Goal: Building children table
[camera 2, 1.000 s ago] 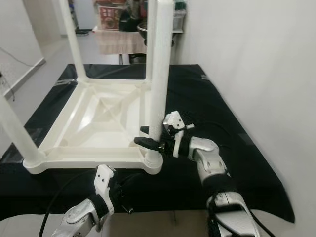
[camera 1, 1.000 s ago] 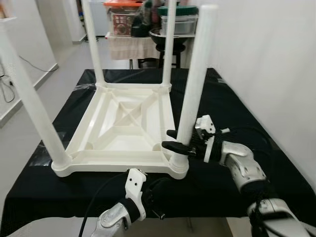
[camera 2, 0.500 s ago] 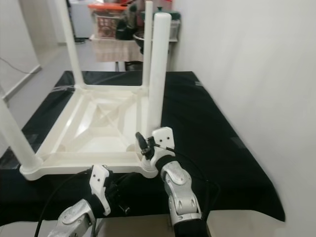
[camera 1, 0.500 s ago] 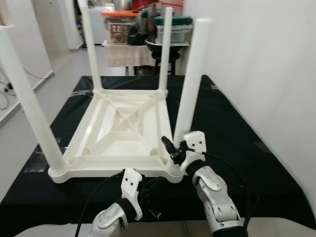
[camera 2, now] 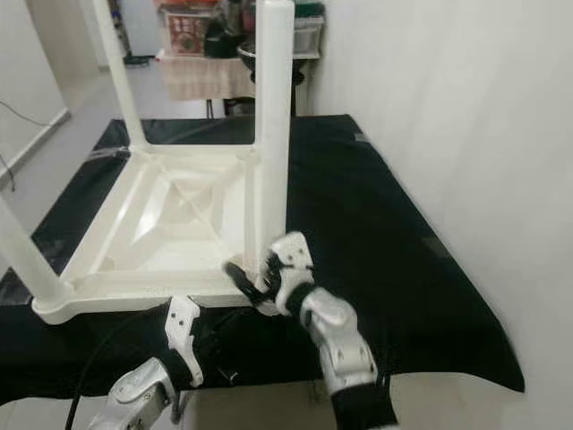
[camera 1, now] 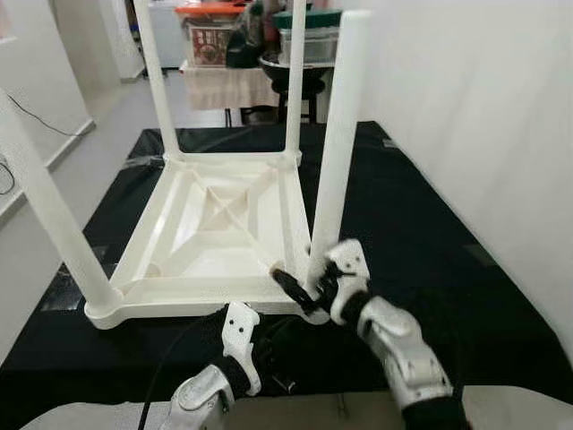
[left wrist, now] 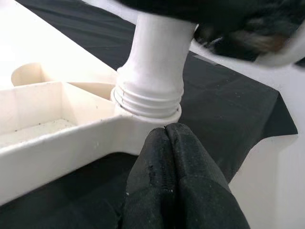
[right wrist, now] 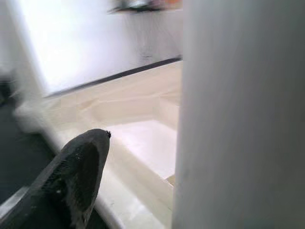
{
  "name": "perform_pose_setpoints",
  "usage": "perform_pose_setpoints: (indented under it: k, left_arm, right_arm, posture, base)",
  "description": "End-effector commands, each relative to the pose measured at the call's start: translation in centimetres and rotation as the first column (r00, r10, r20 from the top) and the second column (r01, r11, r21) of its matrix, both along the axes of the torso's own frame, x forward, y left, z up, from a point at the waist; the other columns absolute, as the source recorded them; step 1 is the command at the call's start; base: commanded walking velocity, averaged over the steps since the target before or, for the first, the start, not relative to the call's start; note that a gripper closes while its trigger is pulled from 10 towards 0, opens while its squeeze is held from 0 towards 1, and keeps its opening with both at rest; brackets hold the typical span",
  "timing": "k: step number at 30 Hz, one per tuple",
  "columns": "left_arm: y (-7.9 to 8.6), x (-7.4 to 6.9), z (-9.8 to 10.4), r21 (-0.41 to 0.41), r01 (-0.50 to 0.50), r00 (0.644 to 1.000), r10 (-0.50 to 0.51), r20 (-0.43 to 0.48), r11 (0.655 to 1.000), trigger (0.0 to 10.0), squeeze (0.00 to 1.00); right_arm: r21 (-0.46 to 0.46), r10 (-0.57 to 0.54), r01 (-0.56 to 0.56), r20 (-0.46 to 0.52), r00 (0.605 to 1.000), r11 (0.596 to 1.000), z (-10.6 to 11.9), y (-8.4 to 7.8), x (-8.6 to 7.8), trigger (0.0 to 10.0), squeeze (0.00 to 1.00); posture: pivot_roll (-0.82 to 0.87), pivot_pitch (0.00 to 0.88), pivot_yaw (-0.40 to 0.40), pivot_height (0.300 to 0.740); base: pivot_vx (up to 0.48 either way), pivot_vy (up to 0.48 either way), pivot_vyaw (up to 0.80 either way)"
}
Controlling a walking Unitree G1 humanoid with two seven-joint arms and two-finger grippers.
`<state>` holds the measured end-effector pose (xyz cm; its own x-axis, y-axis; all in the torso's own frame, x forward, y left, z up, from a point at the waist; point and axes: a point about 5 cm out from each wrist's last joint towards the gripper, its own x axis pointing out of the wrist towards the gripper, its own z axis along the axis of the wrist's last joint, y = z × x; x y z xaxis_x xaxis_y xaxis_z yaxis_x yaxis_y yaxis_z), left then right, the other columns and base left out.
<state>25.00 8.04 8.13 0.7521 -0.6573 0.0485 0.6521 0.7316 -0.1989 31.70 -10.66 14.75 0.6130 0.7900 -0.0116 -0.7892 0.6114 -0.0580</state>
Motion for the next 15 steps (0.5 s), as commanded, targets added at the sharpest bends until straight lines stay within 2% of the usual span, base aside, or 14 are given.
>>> perform_pose_setpoints:
  k: [1,5,10,11,13,14,15]
  left_arm:
    - [-0.1,-0.1,-0.3,0.001,0.005,1.000,-0.005,-0.017,1.000,10.0,0.00]
    - [-0.1,0.0,-0.3,0.002,0.006,1.000,-0.006,-0.018,1.000,10.0,0.00]
    - [0.0,0.0,-0.3,0.005,0.002,1.000,-0.001,-0.017,1.000,10.0,0.00]
    - [0.0,0.0,-0.3,0.006,0.000,1.000,0.000,-0.017,1.000,10.0,0.00]
    - [0.0,0.1,-0.3,0.006,0.000,1.000,0.000,-0.017,1.000,10.0,0.00]
    - [0.0,0.1,-0.3,0.007,-0.001,1.000,0.001,-0.016,1.000,10.0,0.00]
    - [0.0,0.1,-0.3,0.008,-0.002,1.000,0.002,-0.016,1.000,10.0,0.00]
  right_arm:
    - [-0.004,0.146,-0.146,-0.004,0.989,0.989,0.3,0.4,0.0,10.0,0.00]
    - [-0.050,0.252,-0.252,-0.004,0.968,0.966,1.4,-1.0,1.1,10.0,0.00]
    - [-0.041,0.301,-0.302,-0.028,0.953,0.952,3.0,-2.0,3.0,10.0,0.00]
    - [-0.024,0.320,-0.321,-0.032,0.947,0.947,3.4,-2.1,3.1,7.5,0.00]
    - [-0.011,0.339,-0.340,-0.036,0.940,0.940,3.6,-2.2,3.2,7.5,0.00]
    - [0.003,0.350,-0.350,-0.042,0.936,0.937,3.8,-2.3,3.3,0.0,0.00]
    - [0.011,0.355,-0.355,-0.045,0.934,0.935,3.9,-2.3,3.4,0.0,0.00]
  posture:
    - [0.00,0.000,-0.040,0.740]
    - [0.00,0.000,-0.046,0.740]
    - [0.02,0.000,-0.055,0.740]
    - [0.02,0.000,-0.055,0.740]
    - [0.02,0.000,-0.055,0.740]
    - [0.02,0.000,-0.056,0.740]
    - [0.02,0.000,-0.056,0.740]
  base:
    - [0.000,0.000,0.00]
    - [0.000,0.000,0.00]
    - [0.000,0.000,0.00]
    - [0.000,0.000,0.00]
    - [0.000,0.000,0.00]
    - [0.000,0.000,0.00]
    - [0.000,0.000,0.00]
